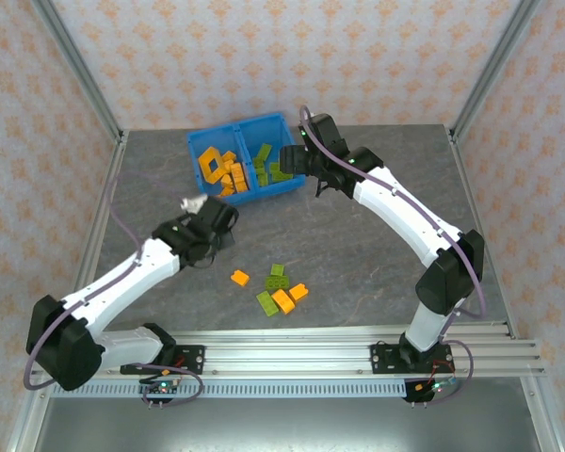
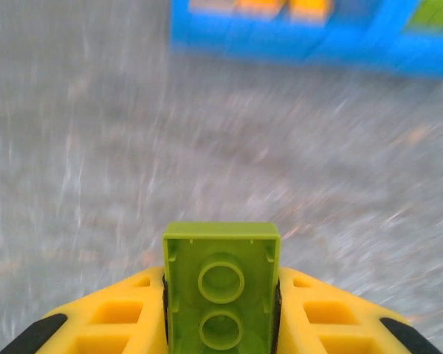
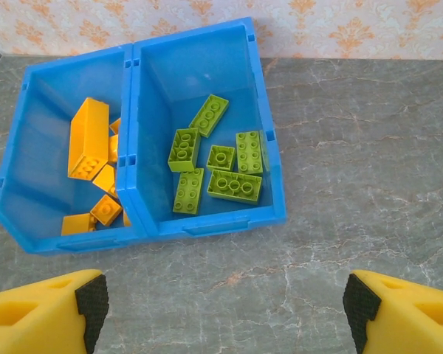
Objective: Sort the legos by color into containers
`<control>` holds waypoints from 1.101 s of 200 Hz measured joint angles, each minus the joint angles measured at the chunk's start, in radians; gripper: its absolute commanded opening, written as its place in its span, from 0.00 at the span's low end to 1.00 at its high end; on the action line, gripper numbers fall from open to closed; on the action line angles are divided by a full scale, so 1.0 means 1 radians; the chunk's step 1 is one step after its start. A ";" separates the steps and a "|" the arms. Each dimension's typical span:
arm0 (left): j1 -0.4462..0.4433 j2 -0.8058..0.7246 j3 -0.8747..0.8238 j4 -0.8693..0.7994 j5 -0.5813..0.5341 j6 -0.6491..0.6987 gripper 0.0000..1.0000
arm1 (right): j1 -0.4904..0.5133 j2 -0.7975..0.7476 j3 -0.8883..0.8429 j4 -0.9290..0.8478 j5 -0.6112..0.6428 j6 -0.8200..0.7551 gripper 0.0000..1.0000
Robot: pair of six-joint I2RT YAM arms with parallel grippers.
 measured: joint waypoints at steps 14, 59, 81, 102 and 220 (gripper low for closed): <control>0.050 0.014 0.095 0.013 -0.006 0.058 0.27 | 0.000 -0.002 -0.001 0.001 0.008 0.000 0.85; 0.131 0.294 0.469 0.098 0.003 0.191 0.27 | 0.000 -0.033 -0.029 0.000 0.036 0.008 0.89; 0.134 0.485 0.652 0.143 0.033 0.226 0.26 | 0.000 -0.076 -0.079 0.001 0.055 0.029 0.99; 0.134 0.675 0.830 0.163 0.059 0.242 0.25 | 0.000 -0.119 -0.131 0.002 0.064 0.042 0.99; 0.134 1.218 1.265 0.168 0.125 0.285 0.56 | 0.000 -0.245 -0.233 -0.023 0.089 0.064 0.99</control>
